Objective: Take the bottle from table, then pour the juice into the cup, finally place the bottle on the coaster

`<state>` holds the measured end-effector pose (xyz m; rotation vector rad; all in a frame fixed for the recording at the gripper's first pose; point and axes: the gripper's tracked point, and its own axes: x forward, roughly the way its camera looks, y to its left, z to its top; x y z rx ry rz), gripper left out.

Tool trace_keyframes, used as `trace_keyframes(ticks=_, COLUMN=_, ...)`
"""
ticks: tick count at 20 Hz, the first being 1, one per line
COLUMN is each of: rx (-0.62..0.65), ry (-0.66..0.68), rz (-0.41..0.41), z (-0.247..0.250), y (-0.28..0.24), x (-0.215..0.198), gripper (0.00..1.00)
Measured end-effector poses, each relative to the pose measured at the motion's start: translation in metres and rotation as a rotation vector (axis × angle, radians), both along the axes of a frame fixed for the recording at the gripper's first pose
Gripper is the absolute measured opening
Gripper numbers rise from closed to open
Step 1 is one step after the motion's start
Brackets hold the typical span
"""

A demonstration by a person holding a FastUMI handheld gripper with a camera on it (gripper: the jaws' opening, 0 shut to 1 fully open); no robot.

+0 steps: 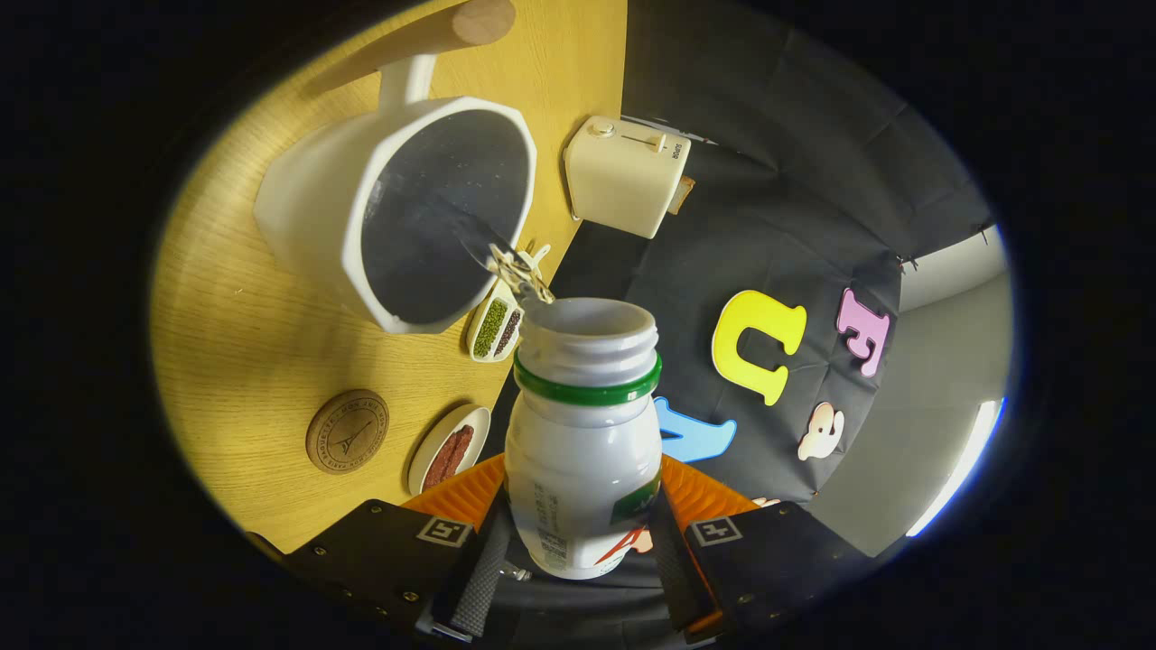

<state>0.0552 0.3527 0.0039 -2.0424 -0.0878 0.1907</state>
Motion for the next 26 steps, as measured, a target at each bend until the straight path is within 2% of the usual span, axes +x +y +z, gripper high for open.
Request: trace_keyframes(ticks=26, rx=-0.147, ry=-0.027, rz=0.002, z=0.0023, y=0.006, x=-0.0082, gripper=0.73)
